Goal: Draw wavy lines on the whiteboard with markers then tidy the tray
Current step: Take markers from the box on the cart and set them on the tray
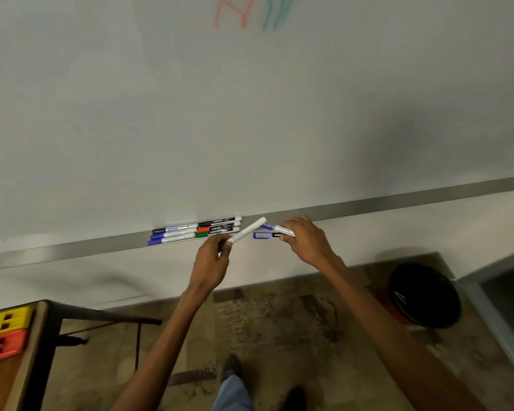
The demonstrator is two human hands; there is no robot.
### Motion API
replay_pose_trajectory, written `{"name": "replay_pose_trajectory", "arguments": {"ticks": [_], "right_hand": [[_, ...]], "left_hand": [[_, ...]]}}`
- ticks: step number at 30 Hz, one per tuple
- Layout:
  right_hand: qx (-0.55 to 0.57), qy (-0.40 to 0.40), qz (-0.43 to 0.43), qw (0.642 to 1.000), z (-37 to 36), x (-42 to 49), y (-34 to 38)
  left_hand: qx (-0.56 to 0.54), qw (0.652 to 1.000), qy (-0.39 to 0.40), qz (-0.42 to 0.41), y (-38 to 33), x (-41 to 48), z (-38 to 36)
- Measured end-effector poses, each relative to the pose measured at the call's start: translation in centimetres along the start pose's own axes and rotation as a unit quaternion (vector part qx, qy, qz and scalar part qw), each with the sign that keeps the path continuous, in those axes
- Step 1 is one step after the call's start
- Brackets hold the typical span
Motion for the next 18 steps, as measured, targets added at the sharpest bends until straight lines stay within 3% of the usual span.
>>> {"name": "replay_pose_trajectory", "arguments": {"ticks": [11, 18], "right_hand": [[-0.034, 0.024, -0.001, 0.999, -3.7, 9.5, 0.3], [-0.056, 0.054, -0.007, 0.997, -7.0, 12.8, -0.1]], "left_hand": [[0.02, 0.998, -0.024, 0.051, 5.2, 5.6, 0.9], [0.081, 0.994, 0.06, 0.051, 6.7, 7.4, -0.1]]}}
Point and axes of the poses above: each hand's wrist, its own x-axis towards the middle knuckle, its own z-axis out of the back of the hand, y = z × x, the point moved 8 cm from there along x, towards the middle knuckle, and after that the axes turned 9 degrees about -z, right-handed, at the moved point
